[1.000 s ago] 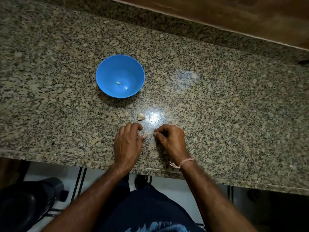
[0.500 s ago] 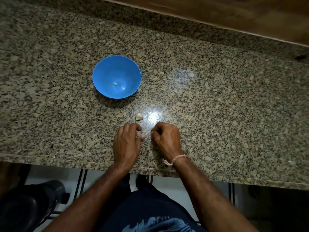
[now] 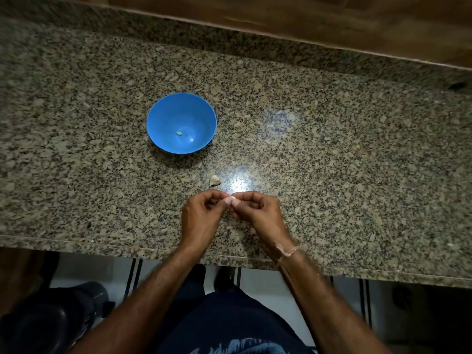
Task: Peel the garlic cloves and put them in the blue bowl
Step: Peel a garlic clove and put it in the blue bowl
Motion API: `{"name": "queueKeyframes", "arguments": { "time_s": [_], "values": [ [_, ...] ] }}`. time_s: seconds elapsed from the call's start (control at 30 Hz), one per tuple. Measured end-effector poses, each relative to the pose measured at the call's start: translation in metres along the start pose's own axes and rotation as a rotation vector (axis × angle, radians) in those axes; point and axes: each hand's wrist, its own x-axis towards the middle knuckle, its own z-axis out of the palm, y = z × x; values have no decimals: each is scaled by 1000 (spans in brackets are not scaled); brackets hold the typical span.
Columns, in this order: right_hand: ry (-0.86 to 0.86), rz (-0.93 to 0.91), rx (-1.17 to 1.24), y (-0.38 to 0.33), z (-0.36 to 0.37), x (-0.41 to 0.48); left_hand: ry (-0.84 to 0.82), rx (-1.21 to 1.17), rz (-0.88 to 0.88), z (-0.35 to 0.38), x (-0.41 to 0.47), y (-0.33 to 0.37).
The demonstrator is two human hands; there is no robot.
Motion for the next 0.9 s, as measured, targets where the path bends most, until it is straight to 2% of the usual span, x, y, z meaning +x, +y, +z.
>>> {"name": "queueKeyframes", "arguments": {
  "time_s": [0.07,0.13,0.5,0.67,0.9],
  "values": [
    [46,-95,-122,-2,2,-1,-10,-55,-9,0,-3,4],
    [81,-123,-142,-3,3,-2,-34,-141,-26,1,-6,9],
    [65,-151,32,-1,4,-8,-81,-446,-208,0,-15,27],
    [44,-171,41,-1,2,-9,-56,-415,-213,2,-16,28],
    [11,-257,-86,1,-2,-6,-38,-334,-180,9,-14,27]
  ]
}}
